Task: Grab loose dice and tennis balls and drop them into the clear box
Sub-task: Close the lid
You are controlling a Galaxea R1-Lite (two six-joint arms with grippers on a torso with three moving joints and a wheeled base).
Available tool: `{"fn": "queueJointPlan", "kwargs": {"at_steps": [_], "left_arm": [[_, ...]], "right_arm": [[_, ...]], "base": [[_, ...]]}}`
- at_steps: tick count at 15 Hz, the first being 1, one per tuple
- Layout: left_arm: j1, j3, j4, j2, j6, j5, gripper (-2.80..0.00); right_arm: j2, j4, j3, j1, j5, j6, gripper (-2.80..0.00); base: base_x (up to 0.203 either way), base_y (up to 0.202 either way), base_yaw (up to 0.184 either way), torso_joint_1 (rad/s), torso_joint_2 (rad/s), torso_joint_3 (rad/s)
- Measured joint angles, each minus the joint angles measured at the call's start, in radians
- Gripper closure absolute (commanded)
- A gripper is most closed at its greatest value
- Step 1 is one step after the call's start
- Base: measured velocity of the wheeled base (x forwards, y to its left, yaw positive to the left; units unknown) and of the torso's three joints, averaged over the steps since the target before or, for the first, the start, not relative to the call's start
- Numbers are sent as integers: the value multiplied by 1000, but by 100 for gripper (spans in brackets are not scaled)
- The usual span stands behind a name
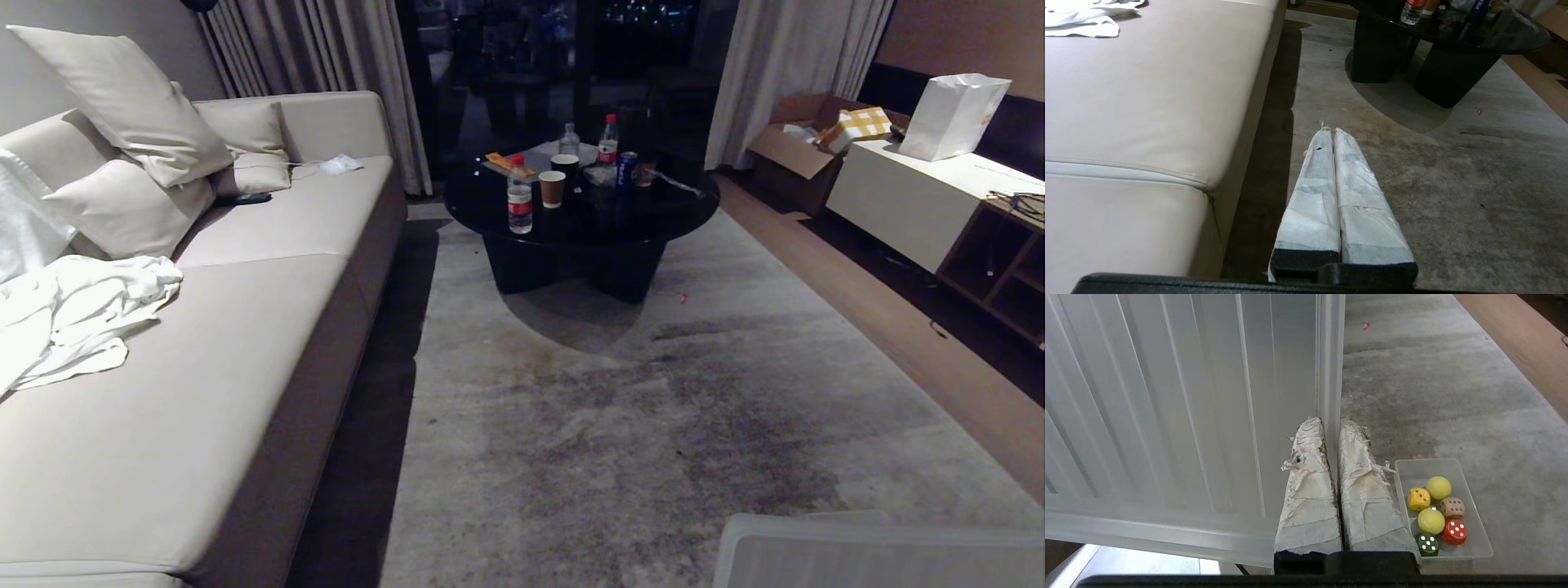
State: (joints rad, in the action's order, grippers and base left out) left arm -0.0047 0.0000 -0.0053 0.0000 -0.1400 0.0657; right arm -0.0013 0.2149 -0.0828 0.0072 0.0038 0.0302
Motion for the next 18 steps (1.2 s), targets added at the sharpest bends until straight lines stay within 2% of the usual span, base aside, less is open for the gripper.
{"fn": "queueJointPlan", "kwargs": {"at_steps": [8,18], "left_arm": [[0,0,0,0,-1,0,0],[0,0,0,0,-1,0,0]], "right_arm": [[0,0,0,0,0,1,0],[0,0,0,1,0,0,0]], "base": [[0,0,0,0,0,-10],[0,0,0,2,1,-180]]}}
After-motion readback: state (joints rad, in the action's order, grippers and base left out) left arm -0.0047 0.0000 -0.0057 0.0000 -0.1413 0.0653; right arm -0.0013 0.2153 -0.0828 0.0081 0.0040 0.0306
